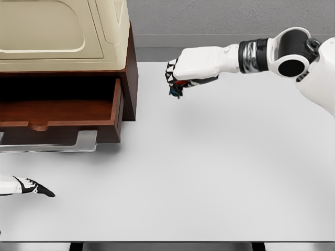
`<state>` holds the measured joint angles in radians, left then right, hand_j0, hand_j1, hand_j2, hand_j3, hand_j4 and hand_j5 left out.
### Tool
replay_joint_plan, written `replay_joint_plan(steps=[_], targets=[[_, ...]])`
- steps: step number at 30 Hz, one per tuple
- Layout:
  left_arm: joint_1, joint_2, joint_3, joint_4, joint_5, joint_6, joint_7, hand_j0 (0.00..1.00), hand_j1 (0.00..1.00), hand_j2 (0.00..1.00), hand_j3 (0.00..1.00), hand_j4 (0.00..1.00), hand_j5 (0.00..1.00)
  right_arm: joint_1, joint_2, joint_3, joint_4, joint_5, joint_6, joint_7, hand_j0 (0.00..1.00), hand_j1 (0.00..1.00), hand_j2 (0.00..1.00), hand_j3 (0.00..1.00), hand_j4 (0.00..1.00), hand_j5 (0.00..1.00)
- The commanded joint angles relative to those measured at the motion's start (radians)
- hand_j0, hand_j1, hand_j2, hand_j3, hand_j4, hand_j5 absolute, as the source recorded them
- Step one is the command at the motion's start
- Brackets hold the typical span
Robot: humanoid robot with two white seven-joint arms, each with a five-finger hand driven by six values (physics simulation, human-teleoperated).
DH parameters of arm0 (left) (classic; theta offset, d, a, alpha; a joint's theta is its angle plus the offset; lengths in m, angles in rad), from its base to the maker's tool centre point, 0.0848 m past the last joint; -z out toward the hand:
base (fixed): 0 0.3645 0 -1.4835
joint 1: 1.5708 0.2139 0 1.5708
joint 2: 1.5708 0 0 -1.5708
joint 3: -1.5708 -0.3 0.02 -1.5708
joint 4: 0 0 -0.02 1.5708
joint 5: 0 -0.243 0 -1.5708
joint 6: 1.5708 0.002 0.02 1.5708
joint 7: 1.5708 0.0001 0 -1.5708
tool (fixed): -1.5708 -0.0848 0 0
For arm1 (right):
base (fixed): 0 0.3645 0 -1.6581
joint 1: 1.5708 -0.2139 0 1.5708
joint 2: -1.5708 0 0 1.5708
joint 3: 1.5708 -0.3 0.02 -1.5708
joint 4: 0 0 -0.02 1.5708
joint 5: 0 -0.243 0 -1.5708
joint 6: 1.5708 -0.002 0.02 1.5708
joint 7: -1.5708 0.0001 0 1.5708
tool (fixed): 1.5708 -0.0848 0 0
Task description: Open the cabinet drawer with left arm, and place a switch into the drawer with right arm
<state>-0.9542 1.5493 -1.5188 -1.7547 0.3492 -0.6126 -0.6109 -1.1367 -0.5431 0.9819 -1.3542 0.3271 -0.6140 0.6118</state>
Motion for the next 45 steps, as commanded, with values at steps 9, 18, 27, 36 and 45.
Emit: replay_joint_plan(steps=[9,18,27,36,45], targets=[[0.0,0.0,0.003,0.0,0.007,0.002,0.0,1.0,1.0,1.0,1.0,1.0,1.0,-0.043,0.074,0.006,-0.002,-0.007,0.003,-0.001,0.29,0.29,0.29,0.29,0.29,0.29],[0.0,0.0,0.003,0.0,0.007,0.002,0.0,1.0,1.0,1.0,1.0,1.0,1.0,-0.077,0.086,0.041,-0.117,-0.007,0.003,-0.001,0.29,0.29,0.29,0.29,0.29,0.29],[0.0,0.0,0.003,0.001,0.007,0.002,0.0,1.0,1.0,1.0,1.0,1.0,1.0,-0.163,0.178,0.092,-0.158,-0.023,0.003,-0.001,0.29,0.29,0.29,0.29,0.29,0.29],[0.0,0.0,0.003,0.001,0.007,0.002,0.0,1.0,1.0,1.0,1.0,1.0,1.0,-0.256,0.356,0.104,0.049,-0.03,0.003,-0.001,0.3,0.3,0.3,0.3,0.3,0.3],[0.0,0.0,0.003,0.003,0.007,0.002,0.0,1.0,1.0,1.0,1.0,1.0,1.0,-0.279,0.457,0.169,0.158,-0.03,0.003,-0.001,0.31,0.31,0.31,0.31,0.31,0.31]])
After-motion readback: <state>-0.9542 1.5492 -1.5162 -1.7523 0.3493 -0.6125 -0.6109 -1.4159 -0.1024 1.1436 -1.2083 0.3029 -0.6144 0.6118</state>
